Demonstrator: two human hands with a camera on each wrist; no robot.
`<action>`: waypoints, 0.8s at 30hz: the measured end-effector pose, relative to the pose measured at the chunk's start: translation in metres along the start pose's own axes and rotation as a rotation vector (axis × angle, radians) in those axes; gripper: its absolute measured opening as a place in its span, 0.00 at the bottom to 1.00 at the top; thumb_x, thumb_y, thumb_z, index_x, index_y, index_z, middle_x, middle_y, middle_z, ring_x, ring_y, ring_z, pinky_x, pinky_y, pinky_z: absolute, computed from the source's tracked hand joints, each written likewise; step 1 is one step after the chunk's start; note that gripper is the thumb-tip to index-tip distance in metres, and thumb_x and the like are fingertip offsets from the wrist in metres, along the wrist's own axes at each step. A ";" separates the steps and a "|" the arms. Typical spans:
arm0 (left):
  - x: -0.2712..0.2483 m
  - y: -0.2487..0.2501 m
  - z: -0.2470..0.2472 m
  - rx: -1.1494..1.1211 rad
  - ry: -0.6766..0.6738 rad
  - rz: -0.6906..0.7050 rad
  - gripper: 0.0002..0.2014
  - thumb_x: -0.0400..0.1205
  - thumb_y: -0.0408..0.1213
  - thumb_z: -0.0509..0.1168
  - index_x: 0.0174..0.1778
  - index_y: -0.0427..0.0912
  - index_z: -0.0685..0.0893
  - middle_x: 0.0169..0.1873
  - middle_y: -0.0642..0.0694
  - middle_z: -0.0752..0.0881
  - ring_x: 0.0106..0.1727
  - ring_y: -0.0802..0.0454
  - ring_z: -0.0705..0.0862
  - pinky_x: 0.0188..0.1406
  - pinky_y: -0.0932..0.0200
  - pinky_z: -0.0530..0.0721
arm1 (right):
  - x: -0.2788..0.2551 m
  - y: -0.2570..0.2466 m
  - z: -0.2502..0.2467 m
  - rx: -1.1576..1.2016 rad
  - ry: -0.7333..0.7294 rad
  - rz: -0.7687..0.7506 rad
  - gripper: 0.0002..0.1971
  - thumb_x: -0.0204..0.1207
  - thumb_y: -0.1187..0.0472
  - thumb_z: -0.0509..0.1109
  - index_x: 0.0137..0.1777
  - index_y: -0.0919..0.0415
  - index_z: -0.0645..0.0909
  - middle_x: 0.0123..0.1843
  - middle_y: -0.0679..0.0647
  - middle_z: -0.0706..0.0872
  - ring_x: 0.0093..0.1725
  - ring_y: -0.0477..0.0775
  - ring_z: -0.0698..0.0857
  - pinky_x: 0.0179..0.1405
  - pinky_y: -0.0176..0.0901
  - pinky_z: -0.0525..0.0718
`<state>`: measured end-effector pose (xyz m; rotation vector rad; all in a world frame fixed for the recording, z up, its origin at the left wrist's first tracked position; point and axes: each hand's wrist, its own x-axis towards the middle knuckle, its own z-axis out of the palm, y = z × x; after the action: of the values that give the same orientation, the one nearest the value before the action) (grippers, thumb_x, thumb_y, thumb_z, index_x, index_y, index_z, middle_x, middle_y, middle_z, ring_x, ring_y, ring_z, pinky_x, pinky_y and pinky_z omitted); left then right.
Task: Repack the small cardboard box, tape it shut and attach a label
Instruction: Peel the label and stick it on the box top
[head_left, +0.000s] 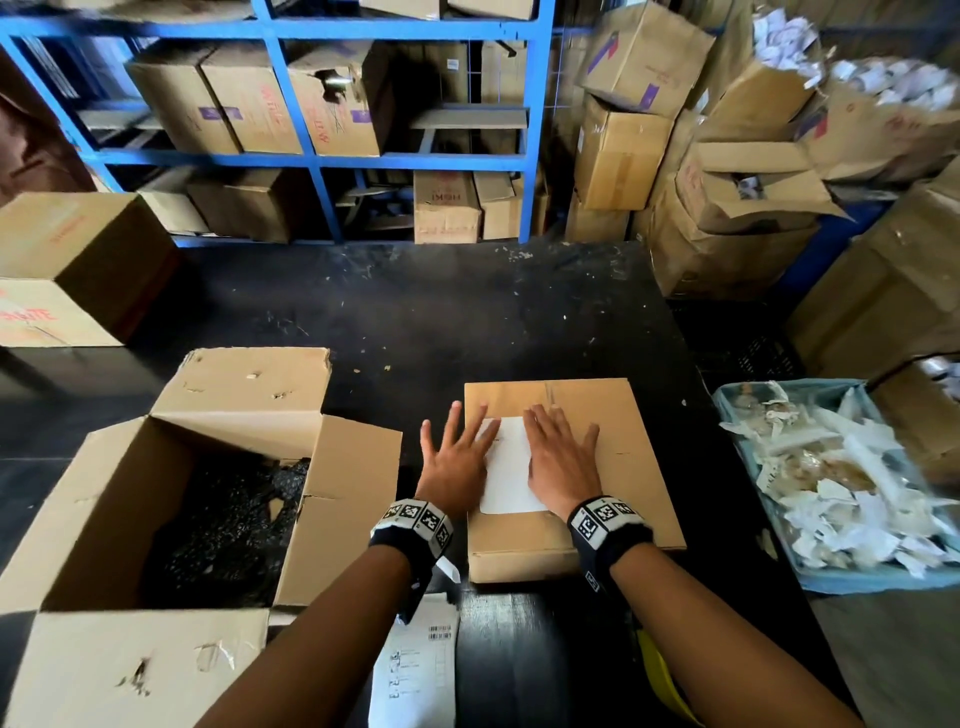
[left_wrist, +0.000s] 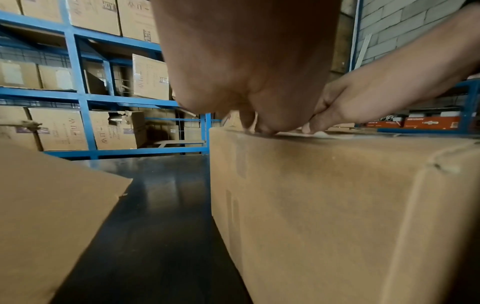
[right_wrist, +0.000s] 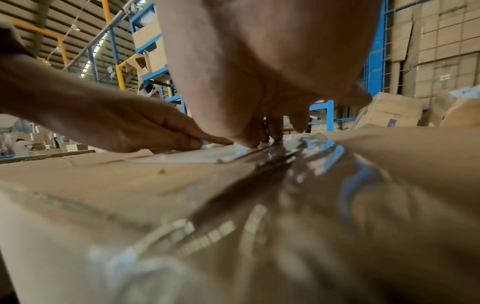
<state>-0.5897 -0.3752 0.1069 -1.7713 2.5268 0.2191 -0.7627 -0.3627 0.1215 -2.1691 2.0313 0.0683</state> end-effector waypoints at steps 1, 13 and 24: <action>0.000 0.001 0.001 0.059 -0.025 0.044 0.34 0.90 0.39 0.53 0.88 0.52 0.42 0.88 0.49 0.38 0.87 0.39 0.35 0.79 0.19 0.43 | 0.001 0.000 0.001 -0.023 -0.042 -0.021 0.37 0.87 0.59 0.59 0.91 0.53 0.46 0.93 0.52 0.46 0.91 0.60 0.45 0.80 0.83 0.43; -0.006 0.003 0.024 0.001 -0.119 0.092 0.34 0.87 0.59 0.30 0.87 0.46 0.38 0.88 0.48 0.38 0.88 0.44 0.36 0.81 0.24 0.39 | -0.028 0.007 0.009 -0.018 -0.211 -0.030 0.32 0.91 0.43 0.40 0.91 0.52 0.40 0.93 0.46 0.41 0.91 0.55 0.42 0.79 0.86 0.34; -0.002 0.002 0.017 -0.025 -0.186 0.096 0.35 0.88 0.60 0.35 0.88 0.46 0.39 0.88 0.50 0.38 0.88 0.46 0.38 0.79 0.23 0.45 | -0.091 0.001 0.017 -0.006 -0.241 -0.018 0.32 0.90 0.45 0.40 0.91 0.52 0.41 0.92 0.44 0.41 0.91 0.51 0.40 0.78 0.86 0.32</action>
<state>-0.5920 -0.3704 0.0903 -1.5582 2.4878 0.4018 -0.7686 -0.2702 0.1184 -2.0688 1.8796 0.3172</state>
